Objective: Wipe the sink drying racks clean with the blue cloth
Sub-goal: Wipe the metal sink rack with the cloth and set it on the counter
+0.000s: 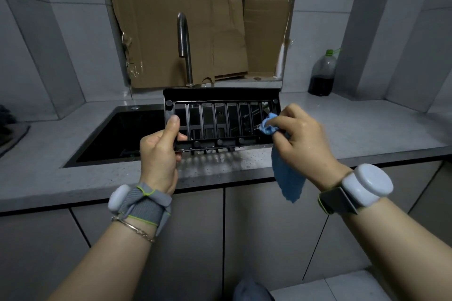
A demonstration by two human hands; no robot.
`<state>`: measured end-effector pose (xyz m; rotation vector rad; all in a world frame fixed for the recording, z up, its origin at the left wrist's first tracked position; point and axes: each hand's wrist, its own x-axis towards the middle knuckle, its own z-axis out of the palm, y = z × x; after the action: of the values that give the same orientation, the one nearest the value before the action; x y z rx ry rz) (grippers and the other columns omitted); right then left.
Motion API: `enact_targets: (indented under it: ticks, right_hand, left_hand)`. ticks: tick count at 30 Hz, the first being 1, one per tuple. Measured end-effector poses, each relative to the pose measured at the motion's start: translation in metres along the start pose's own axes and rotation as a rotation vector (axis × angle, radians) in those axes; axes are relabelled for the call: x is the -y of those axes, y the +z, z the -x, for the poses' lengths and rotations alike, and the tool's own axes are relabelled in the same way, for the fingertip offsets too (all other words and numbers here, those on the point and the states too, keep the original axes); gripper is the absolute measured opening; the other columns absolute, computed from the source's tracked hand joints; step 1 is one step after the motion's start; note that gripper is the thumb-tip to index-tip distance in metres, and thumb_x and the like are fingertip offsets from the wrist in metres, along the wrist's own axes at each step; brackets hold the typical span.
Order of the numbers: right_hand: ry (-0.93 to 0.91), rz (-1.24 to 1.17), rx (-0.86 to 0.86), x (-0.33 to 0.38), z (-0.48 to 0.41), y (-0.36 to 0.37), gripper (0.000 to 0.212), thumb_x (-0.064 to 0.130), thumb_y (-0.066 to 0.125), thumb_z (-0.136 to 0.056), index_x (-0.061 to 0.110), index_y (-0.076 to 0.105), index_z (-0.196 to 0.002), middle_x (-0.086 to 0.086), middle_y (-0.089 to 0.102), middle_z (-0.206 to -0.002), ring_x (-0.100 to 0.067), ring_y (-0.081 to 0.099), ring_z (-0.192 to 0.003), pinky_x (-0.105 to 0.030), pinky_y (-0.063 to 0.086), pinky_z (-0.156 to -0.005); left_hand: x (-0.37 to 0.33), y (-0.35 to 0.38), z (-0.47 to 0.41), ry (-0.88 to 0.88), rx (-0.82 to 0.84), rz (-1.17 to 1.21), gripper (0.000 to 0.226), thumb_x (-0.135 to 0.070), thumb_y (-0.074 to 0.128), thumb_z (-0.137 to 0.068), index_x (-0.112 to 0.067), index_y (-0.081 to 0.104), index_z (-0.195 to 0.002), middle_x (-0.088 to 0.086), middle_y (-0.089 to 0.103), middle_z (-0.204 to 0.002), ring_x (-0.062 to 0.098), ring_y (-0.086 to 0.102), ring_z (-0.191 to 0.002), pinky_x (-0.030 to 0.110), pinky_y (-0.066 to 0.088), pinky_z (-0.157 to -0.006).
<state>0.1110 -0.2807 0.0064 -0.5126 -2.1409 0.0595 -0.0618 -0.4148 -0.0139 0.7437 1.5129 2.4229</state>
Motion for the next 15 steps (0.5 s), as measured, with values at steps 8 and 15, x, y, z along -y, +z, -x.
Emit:
enact_targets:
  ticks: [8,15]
  right_hand:
    - [0.168,0.084,-0.137,-0.003,-0.015,-0.007,0.028,0.006,0.051,-0.083,0.008,0.067,-0.106,-0.009,0.046,-0.088,-0.036,0.051,-0.072,-0.043,0.045,-0.059]
    - [0.135,0.052,-0.145,-0.002,0.002,-0.004,0.024,0.013,0.045,-0.077,0.005,0.066,-0.085,-0.003,0.046,-0.078,-0.029,0.049,-0.061,-0.030,0.037,-0.052]
  left_hand:
    - [-0.003,0.000,0.003,0.007,0.005,-0.013,0.057,-0.028,0.054,-0.093,-0.018,0.058,-0.037,-0.012,0.049,-0.040,0.002,0.044,-0.042,0.012,0.029,-0.037]
    - [-0.003,0.007,0.003,0.022,-0.024,-0.024,0.055,-0.028,0.055,-0.093,-0.018,0.058,-0.039,-0.013,0.052,-0.042,0.006,0.046,-0.054,0.012,0.031,-0.039]
